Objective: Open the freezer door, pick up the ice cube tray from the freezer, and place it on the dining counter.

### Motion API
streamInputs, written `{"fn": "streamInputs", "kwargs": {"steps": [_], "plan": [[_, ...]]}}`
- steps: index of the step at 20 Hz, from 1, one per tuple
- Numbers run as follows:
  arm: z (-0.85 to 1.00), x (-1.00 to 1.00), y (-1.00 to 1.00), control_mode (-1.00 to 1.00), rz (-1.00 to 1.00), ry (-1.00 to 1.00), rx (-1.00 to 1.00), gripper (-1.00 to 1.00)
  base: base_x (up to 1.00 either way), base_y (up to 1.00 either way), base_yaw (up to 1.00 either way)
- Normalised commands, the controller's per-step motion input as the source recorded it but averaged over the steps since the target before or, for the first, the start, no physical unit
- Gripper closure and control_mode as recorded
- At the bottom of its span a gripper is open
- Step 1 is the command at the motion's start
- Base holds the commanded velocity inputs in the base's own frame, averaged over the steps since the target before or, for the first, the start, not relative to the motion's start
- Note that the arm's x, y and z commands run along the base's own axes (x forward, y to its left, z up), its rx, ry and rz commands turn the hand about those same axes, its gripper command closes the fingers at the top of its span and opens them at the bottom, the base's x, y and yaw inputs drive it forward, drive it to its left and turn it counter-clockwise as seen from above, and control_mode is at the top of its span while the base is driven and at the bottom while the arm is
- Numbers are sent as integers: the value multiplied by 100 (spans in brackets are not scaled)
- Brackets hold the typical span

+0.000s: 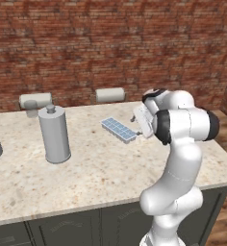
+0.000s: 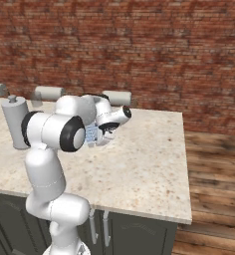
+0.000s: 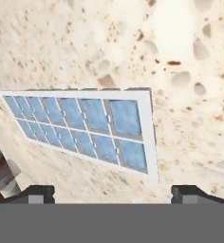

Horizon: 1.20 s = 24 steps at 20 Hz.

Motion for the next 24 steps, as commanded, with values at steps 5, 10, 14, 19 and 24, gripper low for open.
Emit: {"fn": "streamInputs", "kwargs": {"steps": [5,10,14,19,24], "plan": [[49,-66,-9,-100,0,17,-2,-100,0,0,0],[46,-94,-6,-100,0,9,-3,-100,0,0,0],[22,-100,6,-100,2,1,-9,-100,0,0,0],[19,-100,35,-100,14,-9,-15,-100,0,0,0],[26,-99,39,-100,17,-17,-14,-100,0,0,0]]}}
